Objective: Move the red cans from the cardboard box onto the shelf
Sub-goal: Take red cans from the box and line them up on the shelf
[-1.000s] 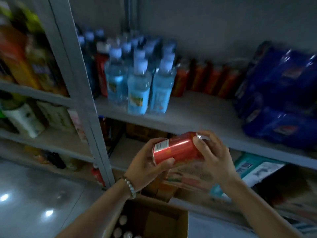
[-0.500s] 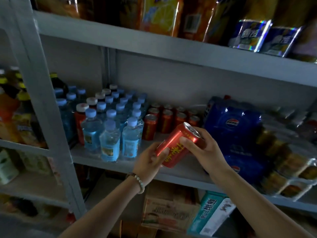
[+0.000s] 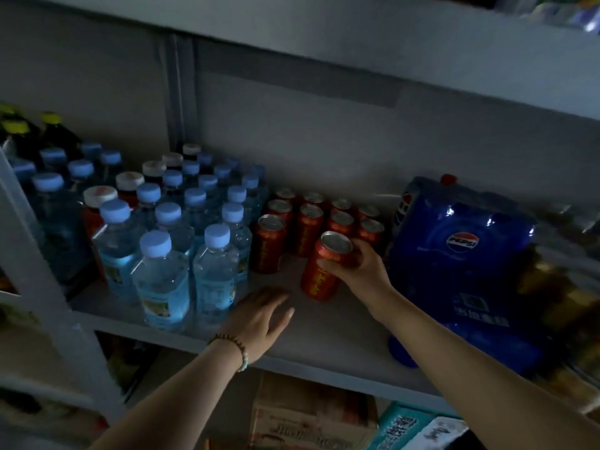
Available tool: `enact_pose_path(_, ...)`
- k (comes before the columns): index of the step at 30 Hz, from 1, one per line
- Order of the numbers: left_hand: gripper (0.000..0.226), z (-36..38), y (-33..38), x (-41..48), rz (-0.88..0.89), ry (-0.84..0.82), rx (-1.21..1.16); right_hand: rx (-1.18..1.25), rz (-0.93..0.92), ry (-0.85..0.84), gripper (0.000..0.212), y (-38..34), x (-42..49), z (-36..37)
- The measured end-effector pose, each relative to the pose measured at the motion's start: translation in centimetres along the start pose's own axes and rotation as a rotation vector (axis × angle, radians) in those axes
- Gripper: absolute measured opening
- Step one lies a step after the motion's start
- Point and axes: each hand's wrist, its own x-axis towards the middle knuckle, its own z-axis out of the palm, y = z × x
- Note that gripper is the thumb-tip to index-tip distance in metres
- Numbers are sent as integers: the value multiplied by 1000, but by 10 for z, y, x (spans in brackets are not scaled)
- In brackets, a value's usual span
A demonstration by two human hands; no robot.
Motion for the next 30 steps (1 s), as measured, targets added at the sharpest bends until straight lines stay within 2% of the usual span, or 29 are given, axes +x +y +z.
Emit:
enact_pose_path(3, 85, -1, 0, 0, 4, -41, 13, 52, 17, -5, 64, 6, 24, 17)
enact_pose_path(7, 86, -2, -1, 1, 4, -67, -4, 94, -2, -9, 51, 10, 47, 37)
enact_pose_path(15, 82, -11, 5, -2, 29, -65, -19, 136, -20, -72, 51, 19, 65, 51)
enact_pose_path(22, 76, -9, 3, -2, 12, -86, -11, 34, 19, -89, 78, 22, 54, 49)
enact_pose_path(27, 54, -10, 5, -4, 6, -88, -5, -59, -152, 11, 63, 13, -7, 36)
enact_pose_path(30, 50, -13, 9, -14, 66, -106, -22, -274, -310, -7, 61, 20, -72, 32)
